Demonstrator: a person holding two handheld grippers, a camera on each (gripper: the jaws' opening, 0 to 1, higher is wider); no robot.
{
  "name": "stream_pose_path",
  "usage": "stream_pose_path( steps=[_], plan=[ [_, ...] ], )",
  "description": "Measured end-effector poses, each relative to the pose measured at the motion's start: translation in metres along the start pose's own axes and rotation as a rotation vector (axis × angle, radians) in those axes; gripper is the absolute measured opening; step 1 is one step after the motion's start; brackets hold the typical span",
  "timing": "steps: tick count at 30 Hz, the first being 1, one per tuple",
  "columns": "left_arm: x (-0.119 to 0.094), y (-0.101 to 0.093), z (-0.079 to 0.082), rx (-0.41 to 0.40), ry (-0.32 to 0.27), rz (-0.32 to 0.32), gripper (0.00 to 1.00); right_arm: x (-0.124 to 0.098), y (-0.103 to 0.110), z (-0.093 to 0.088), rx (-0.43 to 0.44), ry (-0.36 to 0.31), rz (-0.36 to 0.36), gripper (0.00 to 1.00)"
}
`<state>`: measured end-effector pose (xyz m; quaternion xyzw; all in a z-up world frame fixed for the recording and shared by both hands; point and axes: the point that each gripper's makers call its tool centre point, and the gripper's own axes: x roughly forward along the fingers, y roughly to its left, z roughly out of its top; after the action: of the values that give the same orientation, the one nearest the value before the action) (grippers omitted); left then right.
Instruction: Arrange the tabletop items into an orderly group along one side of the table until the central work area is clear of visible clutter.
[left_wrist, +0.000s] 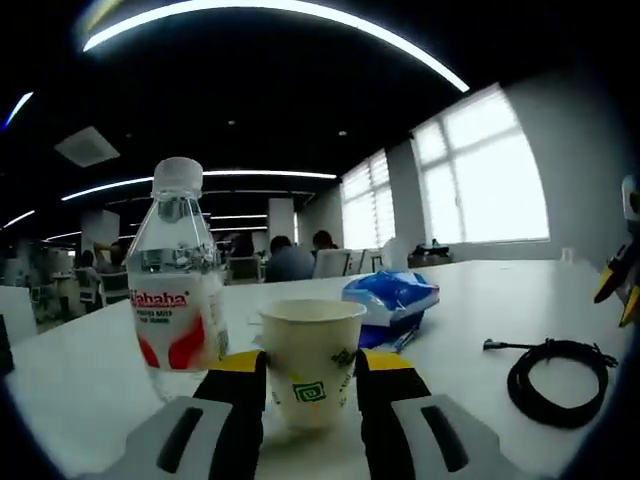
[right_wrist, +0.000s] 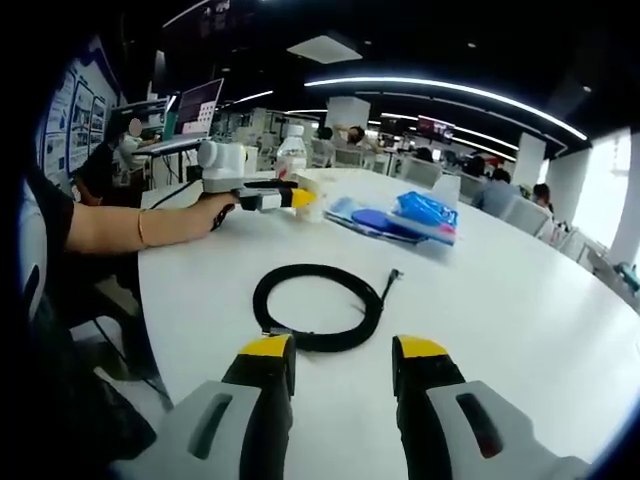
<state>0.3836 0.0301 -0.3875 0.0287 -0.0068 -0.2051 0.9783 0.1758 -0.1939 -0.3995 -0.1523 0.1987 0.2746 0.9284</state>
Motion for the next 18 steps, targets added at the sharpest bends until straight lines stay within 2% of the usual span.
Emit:
stream_pose_path(
  steps=[6,8,11,13,15,18],
  plan=[
    [-0.004,-0.002,-0.007,0.001,0.034,-0.001,0.33,0.004,0.002,0.0,-0.002,0.004,0.006,0.37],
    [-0.005,-0.003,-0.009,0.024,0.048,-0.008,0.33,0.005,0.003,-0.001,-0.005,0.012,0.009,0.37],
    [-0.006,-0.005,-0.021,0.046,0.117,-0.023,0.33,0.006,0.004,-0.001,-0.009,0.018,0.008,0.37],
    [-0.007,-0.006,-0.023,0.047,0.126,-0.03,0.33,0.006,0.004,0.0,-0.006,0.017,0.006,0.37],
    [-0.009,-0.006,-0.018,0.046,0.107,-0.03,0.35,0.006,0.004,0.0,-0.003,0.017,0.003,0.37],
    [-0.011,-0.006,-0.011,0.055,0.087,-0.029,0.41,0.007,0.004,0.0,0.0,0.018,0.0,0.37]
  ],
)
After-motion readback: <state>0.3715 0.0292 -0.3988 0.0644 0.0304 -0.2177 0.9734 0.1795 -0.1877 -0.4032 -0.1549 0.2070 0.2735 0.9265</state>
